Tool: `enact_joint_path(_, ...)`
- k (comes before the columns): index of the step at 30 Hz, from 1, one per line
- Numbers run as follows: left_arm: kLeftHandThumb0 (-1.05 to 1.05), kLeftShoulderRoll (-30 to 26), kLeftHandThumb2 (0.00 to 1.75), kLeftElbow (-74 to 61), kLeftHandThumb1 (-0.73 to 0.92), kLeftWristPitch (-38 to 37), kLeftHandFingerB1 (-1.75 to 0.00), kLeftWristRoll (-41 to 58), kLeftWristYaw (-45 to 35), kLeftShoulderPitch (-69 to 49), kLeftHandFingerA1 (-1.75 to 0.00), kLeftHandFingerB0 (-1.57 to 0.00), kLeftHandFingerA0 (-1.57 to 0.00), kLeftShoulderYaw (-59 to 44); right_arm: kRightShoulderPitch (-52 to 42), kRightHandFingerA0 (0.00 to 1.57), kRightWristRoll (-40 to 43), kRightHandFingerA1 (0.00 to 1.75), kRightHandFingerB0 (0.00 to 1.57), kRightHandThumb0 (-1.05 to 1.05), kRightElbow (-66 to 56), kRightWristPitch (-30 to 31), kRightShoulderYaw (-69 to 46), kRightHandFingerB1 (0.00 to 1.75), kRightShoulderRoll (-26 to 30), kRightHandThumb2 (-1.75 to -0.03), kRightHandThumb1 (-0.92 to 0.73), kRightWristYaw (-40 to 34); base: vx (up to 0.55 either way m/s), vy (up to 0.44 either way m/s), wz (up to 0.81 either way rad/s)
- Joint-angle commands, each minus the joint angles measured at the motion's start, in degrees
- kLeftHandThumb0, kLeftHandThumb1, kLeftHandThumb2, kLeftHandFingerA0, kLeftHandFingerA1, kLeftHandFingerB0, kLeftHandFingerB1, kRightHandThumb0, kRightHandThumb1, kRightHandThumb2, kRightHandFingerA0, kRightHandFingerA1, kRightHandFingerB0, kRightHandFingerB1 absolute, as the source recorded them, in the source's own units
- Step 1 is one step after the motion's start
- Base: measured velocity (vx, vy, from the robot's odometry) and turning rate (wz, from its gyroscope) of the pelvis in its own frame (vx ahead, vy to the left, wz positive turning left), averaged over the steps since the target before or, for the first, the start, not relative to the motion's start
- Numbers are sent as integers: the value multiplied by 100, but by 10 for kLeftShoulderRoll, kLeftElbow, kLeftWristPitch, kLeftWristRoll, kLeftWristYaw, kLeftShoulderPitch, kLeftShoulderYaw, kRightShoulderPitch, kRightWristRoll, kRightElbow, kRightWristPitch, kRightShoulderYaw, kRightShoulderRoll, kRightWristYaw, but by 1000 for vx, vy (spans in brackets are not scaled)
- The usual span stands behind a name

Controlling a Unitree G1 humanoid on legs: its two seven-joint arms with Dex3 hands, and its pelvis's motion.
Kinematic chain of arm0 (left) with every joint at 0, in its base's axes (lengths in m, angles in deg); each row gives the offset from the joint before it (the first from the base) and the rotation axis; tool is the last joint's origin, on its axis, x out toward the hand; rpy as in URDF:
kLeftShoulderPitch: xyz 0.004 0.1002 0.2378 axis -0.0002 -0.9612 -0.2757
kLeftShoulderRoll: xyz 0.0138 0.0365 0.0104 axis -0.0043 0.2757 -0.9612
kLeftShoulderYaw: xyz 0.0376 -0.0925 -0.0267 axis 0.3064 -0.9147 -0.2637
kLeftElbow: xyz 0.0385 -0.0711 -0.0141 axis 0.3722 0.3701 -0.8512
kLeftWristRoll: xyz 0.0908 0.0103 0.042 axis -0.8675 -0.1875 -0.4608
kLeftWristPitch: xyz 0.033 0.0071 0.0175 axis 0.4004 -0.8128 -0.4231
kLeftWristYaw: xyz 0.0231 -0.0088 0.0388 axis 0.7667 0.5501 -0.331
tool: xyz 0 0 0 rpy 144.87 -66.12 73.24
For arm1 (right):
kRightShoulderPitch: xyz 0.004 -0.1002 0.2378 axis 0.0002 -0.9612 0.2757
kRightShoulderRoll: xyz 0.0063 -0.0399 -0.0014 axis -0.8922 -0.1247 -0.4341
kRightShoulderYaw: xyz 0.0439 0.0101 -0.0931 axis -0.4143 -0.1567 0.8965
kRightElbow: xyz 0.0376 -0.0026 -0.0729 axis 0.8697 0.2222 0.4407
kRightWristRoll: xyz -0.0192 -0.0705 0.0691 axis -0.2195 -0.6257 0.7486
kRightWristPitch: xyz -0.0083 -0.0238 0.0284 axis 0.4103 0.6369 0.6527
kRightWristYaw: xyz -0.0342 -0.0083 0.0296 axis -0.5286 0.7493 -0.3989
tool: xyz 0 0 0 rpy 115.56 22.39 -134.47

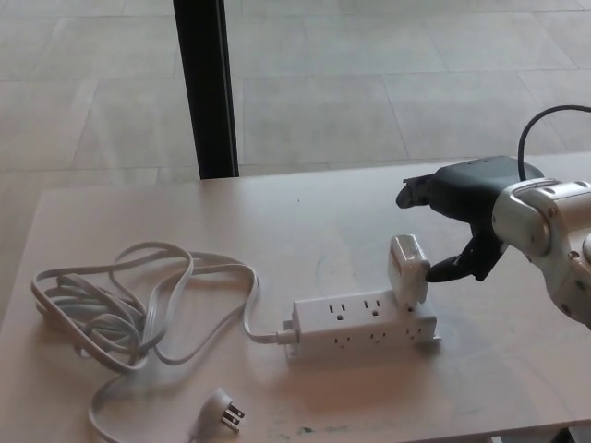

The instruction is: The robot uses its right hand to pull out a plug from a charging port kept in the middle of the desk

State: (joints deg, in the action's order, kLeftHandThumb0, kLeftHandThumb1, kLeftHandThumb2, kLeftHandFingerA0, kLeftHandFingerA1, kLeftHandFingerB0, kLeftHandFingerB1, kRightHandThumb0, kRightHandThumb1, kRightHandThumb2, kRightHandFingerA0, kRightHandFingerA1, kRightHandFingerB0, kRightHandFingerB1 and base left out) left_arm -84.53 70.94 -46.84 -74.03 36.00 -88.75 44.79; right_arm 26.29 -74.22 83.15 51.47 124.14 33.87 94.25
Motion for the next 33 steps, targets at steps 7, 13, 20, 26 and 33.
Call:
enact_joint_path(7,-86,-9,85,-1,92,-13,-43,9,5,-2,-52,-49,-72,0,-31,76,-17,135,23,-78,-7,-4,-19,33,-23,-59,-57,27,0,0,0)
enact_joint_path(13,-78,-11,119,3,80,-19,-55,13,1,-1,-62,-47,-67,0,-61,78,-42,150,24,-79,-23,10,-24,34,-9,-60,-53,26,0,0,0)
enact_joint_path(20,-86,-10,84,3,92,-16,-43,14,3,0,-52,-49,-72,1,-77,81,-55,146,30,-76,-36,15,-36,36,-6,-57,-55,32,0,0,0)
enact_joint_path(26,-86,-10,83,3,92,-14,-44,16,8,1,-56,-50,-77,-1,-86,78,-43,113,43,-62,-29,-4,-47,40,-22,-59,-59,15,0,0,0)
enact_joint_path(33,-85,-10,84,-1,92,-18,-43,23,0,-3,-52,-49,-70,-5,-97,85,-46,158,85,-38,-36,-38,-58,58,-39,-59,-64,-21,0,0,0)
